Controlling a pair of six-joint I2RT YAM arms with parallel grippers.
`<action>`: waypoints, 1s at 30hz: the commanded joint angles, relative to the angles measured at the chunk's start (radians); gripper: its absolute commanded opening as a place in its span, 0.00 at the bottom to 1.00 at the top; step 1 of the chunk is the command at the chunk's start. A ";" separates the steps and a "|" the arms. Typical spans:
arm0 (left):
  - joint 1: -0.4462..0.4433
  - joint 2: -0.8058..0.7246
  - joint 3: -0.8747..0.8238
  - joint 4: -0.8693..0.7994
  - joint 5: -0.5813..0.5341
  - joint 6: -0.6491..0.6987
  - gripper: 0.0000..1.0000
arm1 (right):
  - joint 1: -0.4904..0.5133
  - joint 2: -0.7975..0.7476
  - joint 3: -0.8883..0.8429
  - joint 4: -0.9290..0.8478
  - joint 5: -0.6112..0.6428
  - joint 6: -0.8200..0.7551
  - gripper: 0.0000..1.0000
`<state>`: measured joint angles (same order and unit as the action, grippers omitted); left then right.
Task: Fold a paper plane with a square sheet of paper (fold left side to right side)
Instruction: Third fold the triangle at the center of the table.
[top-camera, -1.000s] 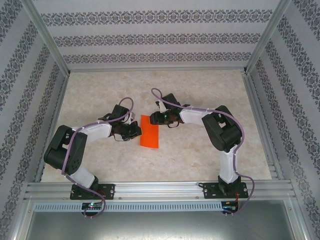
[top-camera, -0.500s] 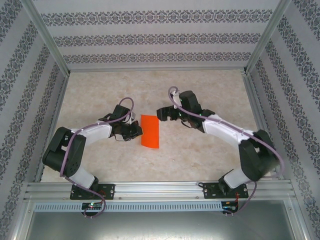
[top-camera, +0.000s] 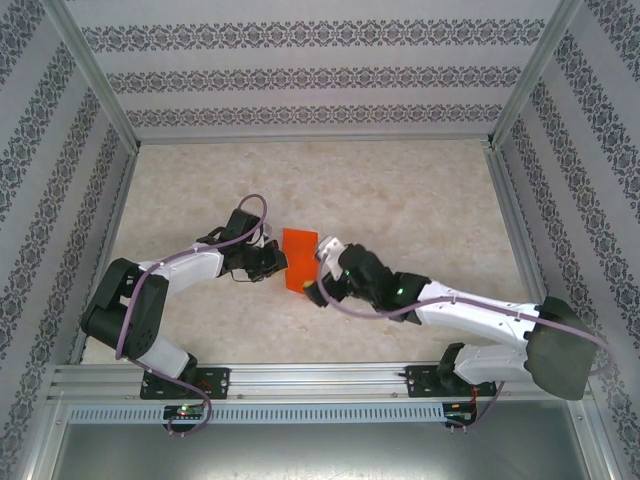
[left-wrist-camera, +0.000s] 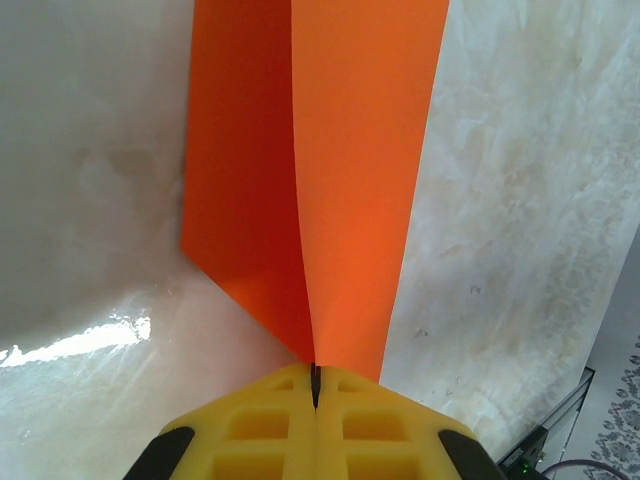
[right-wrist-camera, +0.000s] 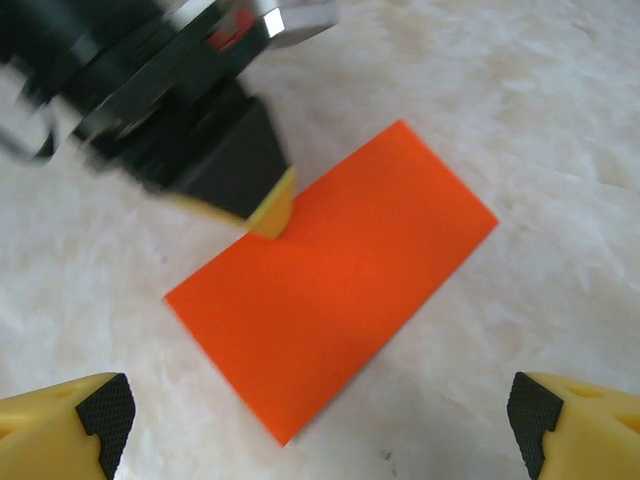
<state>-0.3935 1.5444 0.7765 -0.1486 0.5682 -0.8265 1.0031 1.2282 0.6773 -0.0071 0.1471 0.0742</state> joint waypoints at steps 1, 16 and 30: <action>-0.013 -0.021 0.002 0.004 0.008 -0.028 0.00 | 0.093 0.039 -0.050 0.082 0.177 -0.141 0.98; -0.027 -0.017 0.020 -0.007 0.012 -0.033 0.00 | 0.216 0.372 -0.010 0.398 0.277 -0.372 0.87; -0.037 -0.011 0.033 -0.023 0.006 -0.025 0.00 | 0.182 0.445 0.059 0.376 0.291 -0.311 0.49</action>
<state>-0.4191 1.5425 0.7788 -0.1505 0.5720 -0.8467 1.1995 1.6634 0.7113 0.3767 0.4221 -0.2665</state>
